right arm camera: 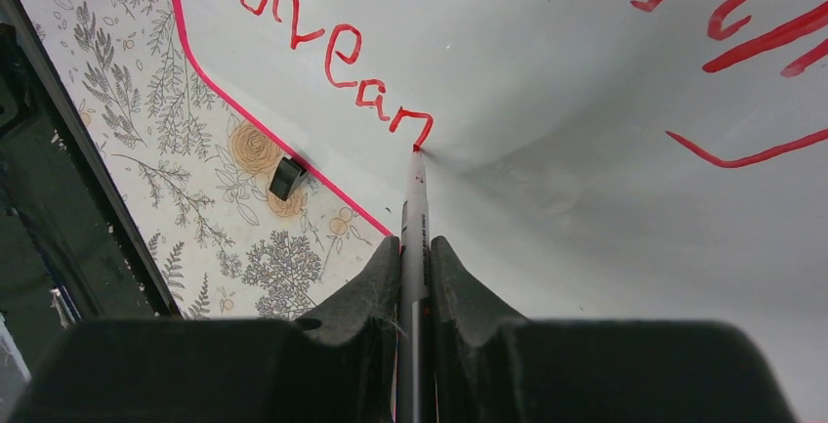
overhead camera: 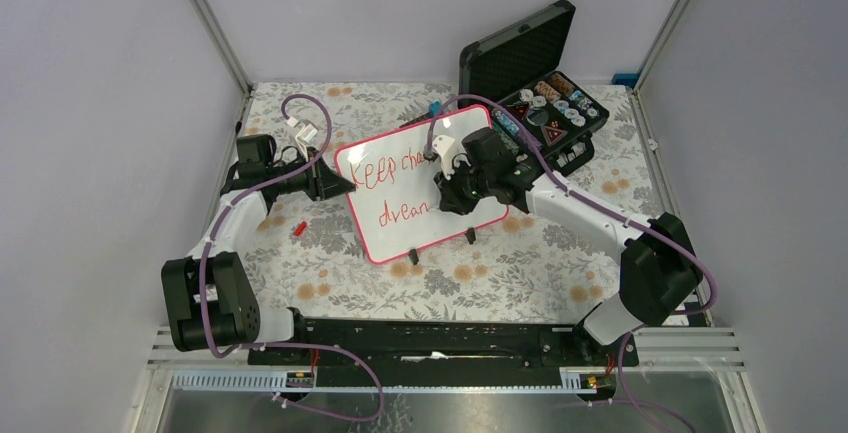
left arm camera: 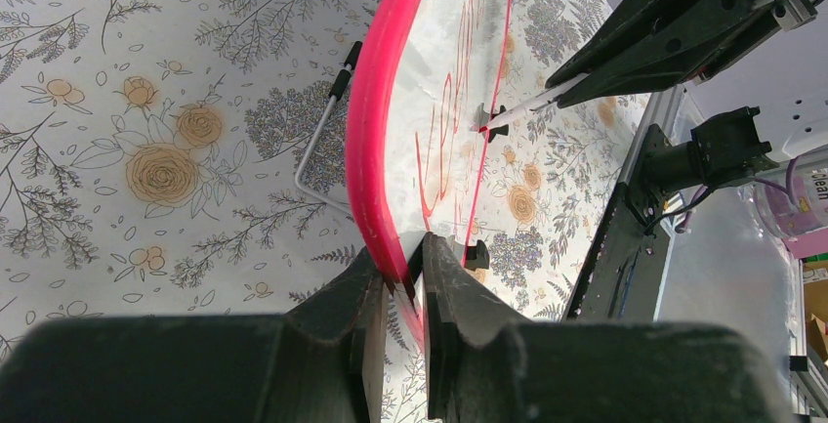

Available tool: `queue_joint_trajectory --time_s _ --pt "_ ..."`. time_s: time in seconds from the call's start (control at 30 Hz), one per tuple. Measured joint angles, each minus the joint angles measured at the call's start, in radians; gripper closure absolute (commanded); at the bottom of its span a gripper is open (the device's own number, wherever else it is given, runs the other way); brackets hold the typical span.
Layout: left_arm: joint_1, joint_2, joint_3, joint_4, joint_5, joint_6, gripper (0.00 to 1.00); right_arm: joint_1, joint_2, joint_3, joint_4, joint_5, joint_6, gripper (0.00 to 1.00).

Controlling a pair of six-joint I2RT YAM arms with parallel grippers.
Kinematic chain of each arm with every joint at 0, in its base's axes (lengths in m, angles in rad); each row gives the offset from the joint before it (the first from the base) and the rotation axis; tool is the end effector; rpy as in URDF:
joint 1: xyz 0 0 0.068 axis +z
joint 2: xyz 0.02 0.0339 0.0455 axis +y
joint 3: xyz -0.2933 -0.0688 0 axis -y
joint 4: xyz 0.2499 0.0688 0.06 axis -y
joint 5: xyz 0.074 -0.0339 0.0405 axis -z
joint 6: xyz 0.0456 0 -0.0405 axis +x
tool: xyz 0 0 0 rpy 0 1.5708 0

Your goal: Write a sentence on the whiteboard

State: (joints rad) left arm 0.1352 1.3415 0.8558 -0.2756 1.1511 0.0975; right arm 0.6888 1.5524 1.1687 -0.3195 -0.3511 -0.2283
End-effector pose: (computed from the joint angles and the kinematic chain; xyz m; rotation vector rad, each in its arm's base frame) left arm 0.2725 -0.0050 0.2717 0.5086 1.9733 -1.1676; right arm 0.2663 0.2396 0.2933 -1.1854 1.9751 0.6392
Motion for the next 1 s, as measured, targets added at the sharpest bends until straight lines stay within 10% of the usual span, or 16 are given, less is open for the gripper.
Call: queue_joint_trajectory --time_s 1.0 --pt "0.000 0.000 0.000 0.000 0.000 0.000 1.00 -0.014 0.001 0.040 -0.001 0.016 0.000 1.00"
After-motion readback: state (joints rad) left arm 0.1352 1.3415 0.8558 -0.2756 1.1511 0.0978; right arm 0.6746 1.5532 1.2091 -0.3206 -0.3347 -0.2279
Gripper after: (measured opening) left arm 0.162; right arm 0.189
